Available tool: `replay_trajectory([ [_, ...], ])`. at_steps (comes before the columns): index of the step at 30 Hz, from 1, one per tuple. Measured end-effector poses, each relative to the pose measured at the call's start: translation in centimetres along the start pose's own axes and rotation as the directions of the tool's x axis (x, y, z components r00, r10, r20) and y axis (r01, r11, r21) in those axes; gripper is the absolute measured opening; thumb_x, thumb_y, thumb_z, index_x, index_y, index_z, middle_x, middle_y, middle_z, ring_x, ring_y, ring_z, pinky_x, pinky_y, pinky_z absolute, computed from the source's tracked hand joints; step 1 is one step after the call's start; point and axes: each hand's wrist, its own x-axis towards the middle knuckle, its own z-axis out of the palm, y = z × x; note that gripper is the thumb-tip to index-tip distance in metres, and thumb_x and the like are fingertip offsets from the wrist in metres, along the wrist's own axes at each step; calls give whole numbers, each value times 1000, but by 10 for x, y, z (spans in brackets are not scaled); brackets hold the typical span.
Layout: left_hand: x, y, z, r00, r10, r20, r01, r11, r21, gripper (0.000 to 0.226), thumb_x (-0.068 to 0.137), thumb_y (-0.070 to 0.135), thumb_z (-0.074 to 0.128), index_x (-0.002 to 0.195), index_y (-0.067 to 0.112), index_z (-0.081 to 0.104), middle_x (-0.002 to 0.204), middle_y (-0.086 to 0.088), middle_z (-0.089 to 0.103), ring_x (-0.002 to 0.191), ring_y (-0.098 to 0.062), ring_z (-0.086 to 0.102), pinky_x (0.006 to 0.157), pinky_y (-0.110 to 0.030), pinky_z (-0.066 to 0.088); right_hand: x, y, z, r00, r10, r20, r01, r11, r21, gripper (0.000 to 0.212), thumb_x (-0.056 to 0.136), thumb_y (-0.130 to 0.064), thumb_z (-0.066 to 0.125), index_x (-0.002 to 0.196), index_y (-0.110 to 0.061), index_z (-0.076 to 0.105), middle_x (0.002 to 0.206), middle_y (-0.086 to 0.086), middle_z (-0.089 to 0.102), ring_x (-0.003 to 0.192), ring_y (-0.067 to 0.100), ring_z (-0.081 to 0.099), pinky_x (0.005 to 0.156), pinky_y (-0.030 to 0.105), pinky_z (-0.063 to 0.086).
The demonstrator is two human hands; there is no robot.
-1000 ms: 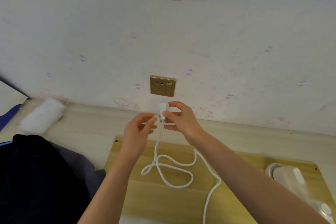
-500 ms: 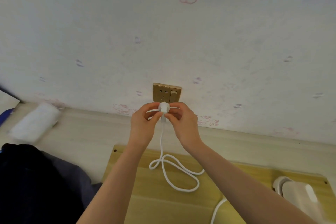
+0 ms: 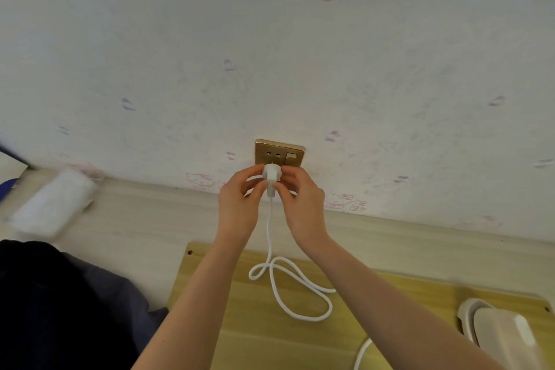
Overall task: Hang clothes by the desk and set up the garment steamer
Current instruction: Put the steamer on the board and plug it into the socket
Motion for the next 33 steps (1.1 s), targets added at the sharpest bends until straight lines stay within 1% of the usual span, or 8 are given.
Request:
replay_trajectory([
  [3,2,3,1,1000,-18,1,18,1000,-24,26,91,16,62,115,24,65,111,9,66,94,3,63,74,-5,47,2,-2,1,1000,-12,-22,12,1000,-5,23,88,-12,66,111,-14,61,93,-13,65,80,-10,62,76,6,48],
  [7,2,4,3,999,-30,-18,30,999,-45,26,89,17,64,112,29,65,109,11,66,92,5,63,71,-4,46,2,-2,1,999,-33,-39,31,998,-55,18,88,-14,67,106,-13,62,89,-14,62,73,-10,59,71,2,45],
  [12,3,3,9,998,-34,-60,28,996,-88,27,87,14,67,108,30,66,109,12,65,94,0,65,74,-9,49,5,-1,2,997,-39,-72,34,997,-64,14,88,-12,67,102,-12,65,88,-8,67,73,-9,60,72,4,47],
  [16,4,2,9,996,-29,-83,21,996,-87,24,87,13,67,103,31,66,108,11,65,93,-1,65,75,-12,50,6,0,4,996,-32,-87,28,999,-45,13,87,-10,67,100,-13,66,85,-12,65,73,-11,61,72,5,47],
  [24,4,0,9,998,-18,-68,12,996,-86,24,88,12,66,104,29,67,110,9,66,94,-5,66,76,-13,50,8,-3,4,997,-14,-78,11,999,-45,12,86,-11,68,98,-14,65,85,-9,67,76,-1,65,73,9,51],
  [29,3,-3,6,998,-18,-66,17,1000,-8,22,90,18,64,111,27,65,111,11,65,95,-4,64,78,-15,50,6,-6,-10,999,28,22,-22,977,-213,24,90,-19,64,113,-13,60,107,4,69,97,15,65,90,30,54],
  [32,-10,-10,1,998,-26,-57,30,997,71,21,93,20,59,113,26,63,110,10,65,97,-8,62,86,-31,55,-8,-4,-25,996,48,74,-21,942,-336,32,92,-29,61,121,-16,55,119,2,65,109,17,61,94,29,49],
  [33,-17,-12,-1,998,-25,-57,31,994,102,21,94,20,58,113,26,62,110,9,64,96,-7,62,87,-32,55,-15,-3,-31,995,52,89,-16,929,-370,34,93,-32,59,123,-17,53,122,1,64,111,17,60,95,29,48],
])
